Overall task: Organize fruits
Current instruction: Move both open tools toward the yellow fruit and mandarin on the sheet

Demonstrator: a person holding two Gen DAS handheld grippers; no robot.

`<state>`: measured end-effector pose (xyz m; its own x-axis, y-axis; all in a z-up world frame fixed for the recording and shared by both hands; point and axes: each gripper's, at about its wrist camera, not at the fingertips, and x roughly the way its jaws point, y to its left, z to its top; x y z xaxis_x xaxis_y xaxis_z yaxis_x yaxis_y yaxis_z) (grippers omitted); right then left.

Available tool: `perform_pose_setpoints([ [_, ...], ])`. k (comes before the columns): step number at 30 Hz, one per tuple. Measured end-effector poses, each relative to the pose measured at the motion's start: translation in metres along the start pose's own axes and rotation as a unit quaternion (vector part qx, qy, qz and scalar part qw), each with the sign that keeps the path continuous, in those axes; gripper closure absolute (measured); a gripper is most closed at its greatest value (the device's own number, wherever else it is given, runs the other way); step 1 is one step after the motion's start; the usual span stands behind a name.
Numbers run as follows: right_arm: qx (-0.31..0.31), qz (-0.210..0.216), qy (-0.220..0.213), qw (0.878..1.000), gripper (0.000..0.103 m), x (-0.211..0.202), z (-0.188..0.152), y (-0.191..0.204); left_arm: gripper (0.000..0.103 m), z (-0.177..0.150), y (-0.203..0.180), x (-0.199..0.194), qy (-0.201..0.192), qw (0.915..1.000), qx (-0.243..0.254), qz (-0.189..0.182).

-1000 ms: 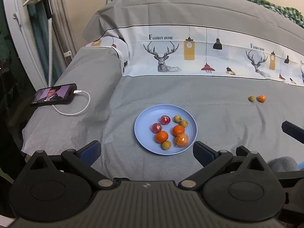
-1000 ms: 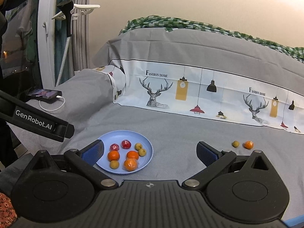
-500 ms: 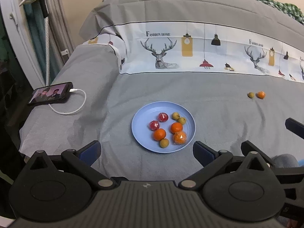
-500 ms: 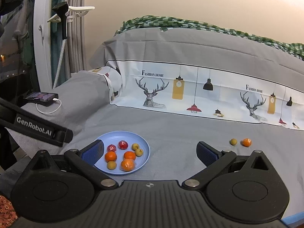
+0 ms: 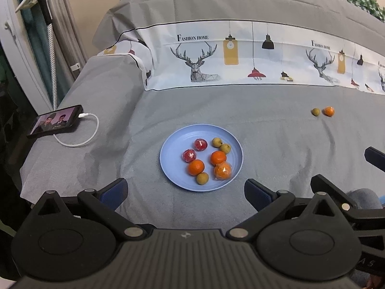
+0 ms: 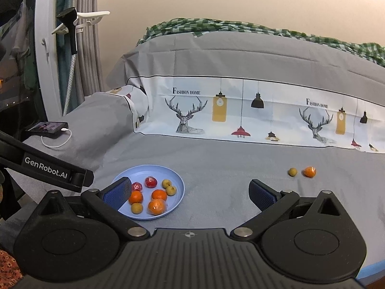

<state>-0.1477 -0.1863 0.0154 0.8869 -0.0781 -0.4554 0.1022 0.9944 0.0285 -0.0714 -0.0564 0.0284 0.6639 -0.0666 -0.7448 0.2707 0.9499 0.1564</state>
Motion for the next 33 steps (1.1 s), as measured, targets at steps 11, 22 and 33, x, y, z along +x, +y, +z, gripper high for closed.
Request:
perform_pose_setpoints([
  [11,0.041,-0.016,0.003,0.999,0.001,0.005,-0.007,-0.036,0.000,0.017,-0.028,0.015,0.015,0.9997,0.017,-0.010],
  [22,0.073,-0.071,0.007,0.995,0.001,0.023,-0.009,-0.096,0.000,0.052,-0.069,0.043,0.012,0.9990,0.037,-0.022],
  [33,0.101,-0.161,0.023,0.981,0.001,0.064,-0.020,-0.184,0.000,0.088,-0.149,0.099,0.016,0.9941,0.084,-0.066],
])
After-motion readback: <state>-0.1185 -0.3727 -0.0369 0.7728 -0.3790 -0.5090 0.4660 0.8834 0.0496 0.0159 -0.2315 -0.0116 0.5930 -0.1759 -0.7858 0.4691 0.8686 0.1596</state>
